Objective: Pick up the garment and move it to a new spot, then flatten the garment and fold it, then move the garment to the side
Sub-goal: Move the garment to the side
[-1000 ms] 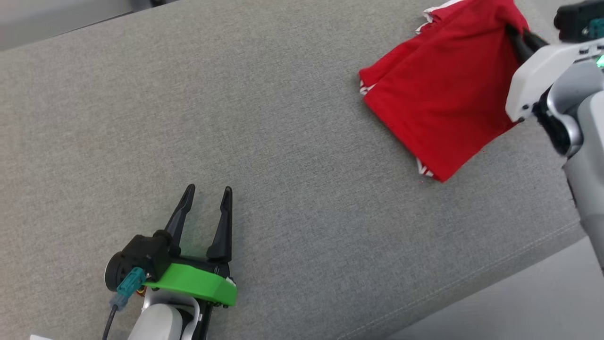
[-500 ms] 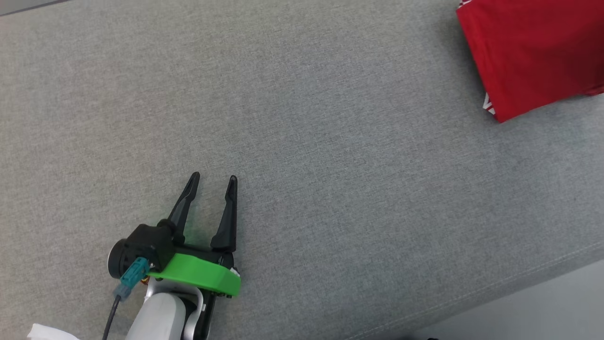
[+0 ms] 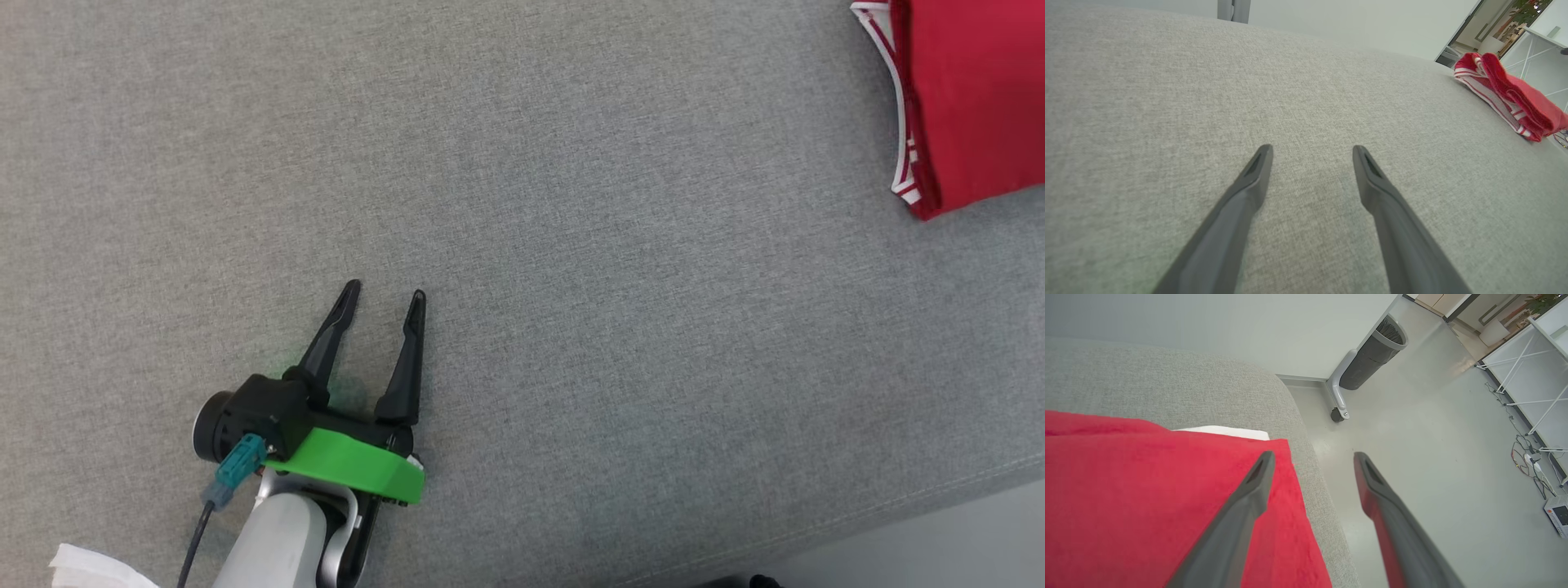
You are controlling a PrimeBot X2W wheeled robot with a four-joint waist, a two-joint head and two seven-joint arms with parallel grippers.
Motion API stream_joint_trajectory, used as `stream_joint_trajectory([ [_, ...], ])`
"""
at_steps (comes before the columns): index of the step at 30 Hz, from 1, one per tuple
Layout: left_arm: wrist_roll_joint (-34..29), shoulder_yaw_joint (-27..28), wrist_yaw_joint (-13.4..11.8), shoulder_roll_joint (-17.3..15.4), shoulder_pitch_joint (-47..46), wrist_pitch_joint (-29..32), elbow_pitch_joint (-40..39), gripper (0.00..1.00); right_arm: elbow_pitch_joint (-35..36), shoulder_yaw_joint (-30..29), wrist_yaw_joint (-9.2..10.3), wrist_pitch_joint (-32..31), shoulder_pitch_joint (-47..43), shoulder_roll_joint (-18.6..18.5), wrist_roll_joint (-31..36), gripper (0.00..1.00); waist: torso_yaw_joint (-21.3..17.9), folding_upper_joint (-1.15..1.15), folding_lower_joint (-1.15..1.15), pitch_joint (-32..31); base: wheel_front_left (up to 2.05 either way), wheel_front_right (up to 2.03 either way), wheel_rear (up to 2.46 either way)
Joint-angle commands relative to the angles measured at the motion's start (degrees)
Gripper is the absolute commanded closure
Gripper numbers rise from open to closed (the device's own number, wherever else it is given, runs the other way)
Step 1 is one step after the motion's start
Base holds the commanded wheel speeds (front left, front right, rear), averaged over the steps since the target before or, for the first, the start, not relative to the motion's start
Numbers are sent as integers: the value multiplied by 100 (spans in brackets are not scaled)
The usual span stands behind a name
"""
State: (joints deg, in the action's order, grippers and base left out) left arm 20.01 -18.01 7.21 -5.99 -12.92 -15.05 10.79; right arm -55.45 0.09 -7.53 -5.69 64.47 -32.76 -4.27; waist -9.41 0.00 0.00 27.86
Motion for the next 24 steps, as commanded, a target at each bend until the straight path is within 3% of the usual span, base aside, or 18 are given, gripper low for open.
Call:
stream_joint_trajectory([
  [1,-23,37,-15,-58,-35,0,78,0,-81,-87,10,116,46,78,89,0,9,0,0,1,0,0,0],
  [12,95,143,-65,-44,38,-9,97,0,-127,-126,10,864,-13,699,428,0,-38,0,0,-454,0,0,0],
  [24,282,886,-132,58,357,-13,6,0,44,-58,11,1872,-770,1533,261,0,213,0,0,-1446,0,0,0],
])
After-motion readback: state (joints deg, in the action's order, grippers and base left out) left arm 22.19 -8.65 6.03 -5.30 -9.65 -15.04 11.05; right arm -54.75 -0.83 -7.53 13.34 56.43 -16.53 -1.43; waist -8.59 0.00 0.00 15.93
